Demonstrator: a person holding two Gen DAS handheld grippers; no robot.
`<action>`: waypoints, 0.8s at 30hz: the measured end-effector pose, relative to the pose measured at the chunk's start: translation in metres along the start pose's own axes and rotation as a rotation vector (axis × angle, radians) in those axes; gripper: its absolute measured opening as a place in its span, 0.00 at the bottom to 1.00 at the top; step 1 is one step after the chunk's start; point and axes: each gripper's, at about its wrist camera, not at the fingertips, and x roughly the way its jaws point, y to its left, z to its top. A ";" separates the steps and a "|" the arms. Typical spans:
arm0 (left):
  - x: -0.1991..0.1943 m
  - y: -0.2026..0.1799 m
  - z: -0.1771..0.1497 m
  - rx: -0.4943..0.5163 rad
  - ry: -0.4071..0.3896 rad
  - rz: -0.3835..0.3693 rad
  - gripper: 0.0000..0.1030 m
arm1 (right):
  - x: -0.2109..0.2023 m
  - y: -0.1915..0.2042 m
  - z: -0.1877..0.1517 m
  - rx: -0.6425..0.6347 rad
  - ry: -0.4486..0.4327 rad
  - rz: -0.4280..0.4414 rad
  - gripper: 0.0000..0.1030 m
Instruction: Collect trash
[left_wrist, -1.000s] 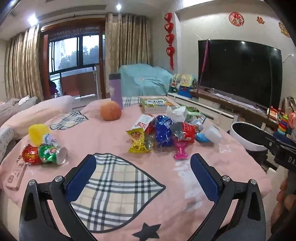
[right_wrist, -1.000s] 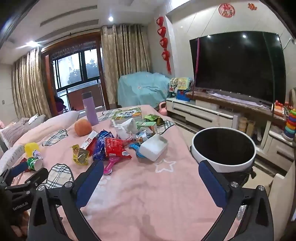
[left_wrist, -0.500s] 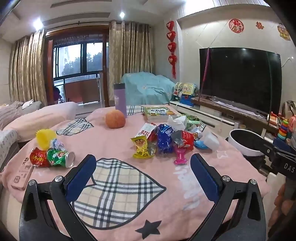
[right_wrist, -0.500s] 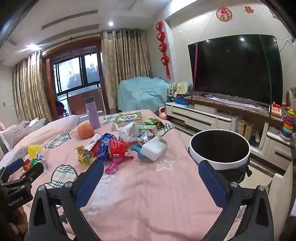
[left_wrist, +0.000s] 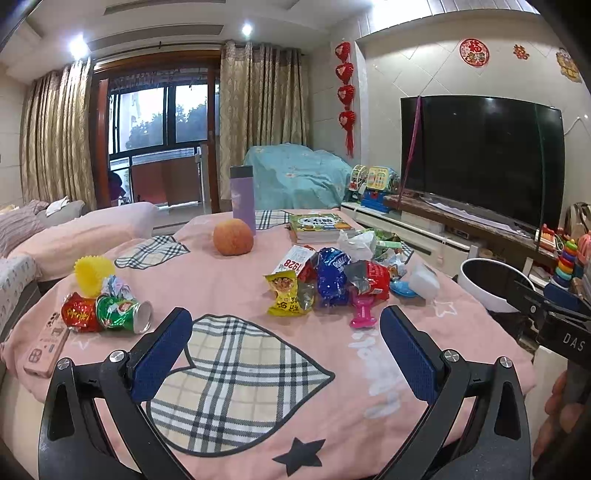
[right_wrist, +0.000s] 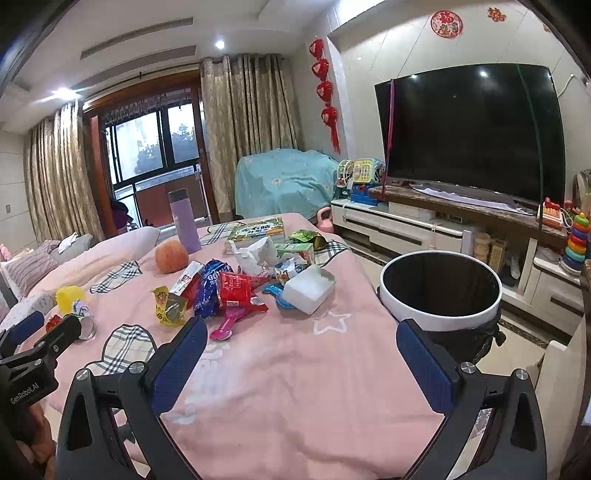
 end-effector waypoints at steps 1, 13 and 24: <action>0.000 0.000 0.000 0.000 0.000 0.001 1.00 | 0.000 0.000 0.001 0.000 0.000 0.000 1.00; -0.001 -0.001 0.000 0.003 -0.002 0.000 1.00 | 0.000 -0.001 0.002 -0.003 -0.006 0.001 1.00; -0.001 -0.003 0.000 0.008 0.002 -0.003 1.00 | -0.001 -0.001 0.002 -0.003 -0.008 0.003 1.00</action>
